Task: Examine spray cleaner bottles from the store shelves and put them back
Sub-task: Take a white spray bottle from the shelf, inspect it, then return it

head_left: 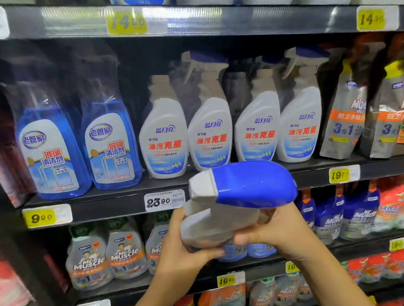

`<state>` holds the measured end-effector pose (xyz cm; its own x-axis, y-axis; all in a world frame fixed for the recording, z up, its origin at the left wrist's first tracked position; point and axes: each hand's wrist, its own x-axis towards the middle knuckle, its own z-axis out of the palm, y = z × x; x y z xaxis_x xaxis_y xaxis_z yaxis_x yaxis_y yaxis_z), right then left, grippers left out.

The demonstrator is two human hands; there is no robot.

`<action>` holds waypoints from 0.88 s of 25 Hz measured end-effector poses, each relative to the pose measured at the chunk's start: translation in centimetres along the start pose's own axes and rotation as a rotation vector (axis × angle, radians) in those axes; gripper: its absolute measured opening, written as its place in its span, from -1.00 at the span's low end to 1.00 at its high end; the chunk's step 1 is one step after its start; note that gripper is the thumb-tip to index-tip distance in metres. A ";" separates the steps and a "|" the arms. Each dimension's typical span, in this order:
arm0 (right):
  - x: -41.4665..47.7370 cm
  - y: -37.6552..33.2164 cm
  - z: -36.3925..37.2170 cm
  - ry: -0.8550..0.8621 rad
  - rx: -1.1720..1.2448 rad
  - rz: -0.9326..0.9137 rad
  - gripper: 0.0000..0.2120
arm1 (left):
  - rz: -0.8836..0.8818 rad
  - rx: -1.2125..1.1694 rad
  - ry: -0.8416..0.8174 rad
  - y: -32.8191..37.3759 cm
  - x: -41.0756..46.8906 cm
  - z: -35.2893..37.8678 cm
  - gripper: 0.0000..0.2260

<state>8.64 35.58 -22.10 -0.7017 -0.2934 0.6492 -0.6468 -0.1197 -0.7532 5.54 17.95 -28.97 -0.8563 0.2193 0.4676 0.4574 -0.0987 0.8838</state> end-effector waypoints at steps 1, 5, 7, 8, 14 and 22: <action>-0.3 0.1 0.0 -0.006 -0.036 0.001 -0.44 | -0.012 0.019 0.021 -0.2 0.0 0.0 -0.33; -1.0 0.9 -0.5 0.049 -0.259 0.103 -0.47 | -0.024 0.056 0.099 -0.9 -0.1 0.2 -0.52; -1.1 0.3 -0.5 -0.008 -0.204 0.090 -0.54 | 0.000 0.039 0.131 -0.8 -0.2 0.3 -0.59; -1.1 0.0 -0.5 -0.050 -0.194 0.040 -0.50 | 0.014 0.048 0.126 -0.6 -0.1 0.3 -0.65; -1.2 0.8 -0.5 -0.021 -0.162 0.086 -0.51 | 0.005 0.101 0.079 -0.7 0.1 0.1 -0.55; -0.9 2.0 -0.2 0.076 0.071 0.094 -0.54 | -0.129 0.048 -0.086 -0.3 -0.1 -0.5 -0.32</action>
<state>7.96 35.78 -24.14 -0.7805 -0.2336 0.5799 -0.5567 -0.1626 -0.8147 5.37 17.47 -29.24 -0.8859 0.3096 0.3456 0.3577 -0.0187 0.9337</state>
